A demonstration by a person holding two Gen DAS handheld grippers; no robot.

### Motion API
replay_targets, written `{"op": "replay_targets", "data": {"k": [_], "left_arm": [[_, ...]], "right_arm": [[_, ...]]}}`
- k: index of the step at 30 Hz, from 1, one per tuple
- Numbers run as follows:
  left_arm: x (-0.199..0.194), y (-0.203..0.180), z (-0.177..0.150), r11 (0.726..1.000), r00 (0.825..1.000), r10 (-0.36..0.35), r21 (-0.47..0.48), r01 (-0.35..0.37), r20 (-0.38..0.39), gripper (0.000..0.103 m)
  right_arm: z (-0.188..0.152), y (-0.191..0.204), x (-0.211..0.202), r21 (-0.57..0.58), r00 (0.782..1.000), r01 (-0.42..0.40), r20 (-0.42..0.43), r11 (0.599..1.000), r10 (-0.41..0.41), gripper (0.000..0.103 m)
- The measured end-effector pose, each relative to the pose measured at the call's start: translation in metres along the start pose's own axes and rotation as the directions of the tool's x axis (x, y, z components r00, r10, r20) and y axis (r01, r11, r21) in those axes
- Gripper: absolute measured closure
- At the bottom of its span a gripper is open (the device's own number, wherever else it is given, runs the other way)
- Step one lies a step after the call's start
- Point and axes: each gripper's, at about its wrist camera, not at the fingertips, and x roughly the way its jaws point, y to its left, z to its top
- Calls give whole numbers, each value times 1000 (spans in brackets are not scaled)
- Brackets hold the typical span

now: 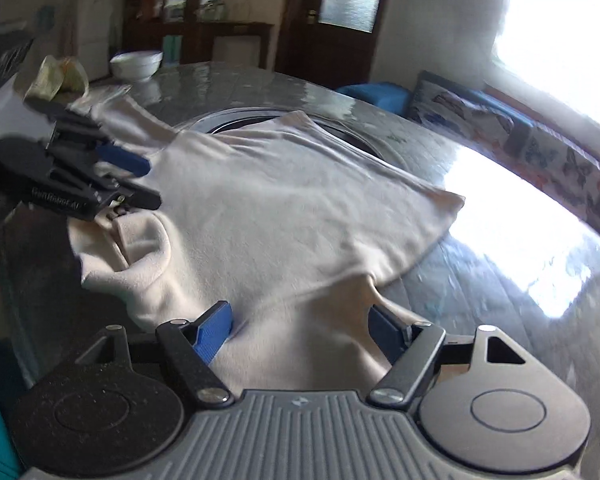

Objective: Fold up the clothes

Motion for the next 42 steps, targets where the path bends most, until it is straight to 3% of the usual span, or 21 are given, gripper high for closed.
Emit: {"op": "replay_targets", "data": {"k": [5,15,18,23,27,31,33,34,38,42], "left_arm": [[-5,-1,10,1000,999,-23,-7,23,27,50],[-2,-45,28,986,986,-158,60,155,57,49],[2,-63,32,973,976,-213,96,208,47,49],[5,-97,36,935,949,-313,185,302,37,49],[9,-119,35,904,927,-375,225,363,11,50],[15,-137,33,871,903,-429,255,419,-18,51],[18,-147,32,857,893,-449,268,440,-32,53],[19,-150,31,851,889,-456,272,449,-38,54],[23,-158,28,832,873,-484,275,481,-62,58],[22,-159,24,817,862,-503,287,500,-69,58]], "right_arm": [[-14,-27,-28,162,997,57,33,985,-63,27],[-55,-70,-44,346,975,219,-47,912,-217,28],[-65,-84,-56,406,971,231,-45,884,-233,28],[-76,-112,-68,469,944,316,-65,824,-325,29],[-91,-128,-68,502,916,391,-130,771,-380,37],[-101,-128,-69,530,918,385,-138,756,-371,52],[-100,-127,-68,533,919,380,-127,756,-372,83],[-96,-127,-67,527,917,385,-125,758,-379,88],[-78,-127,-70,468,896,422,-88,776,-435,93],[-74,-135,-68,460,883,448,-93,767,-460,93]]}}
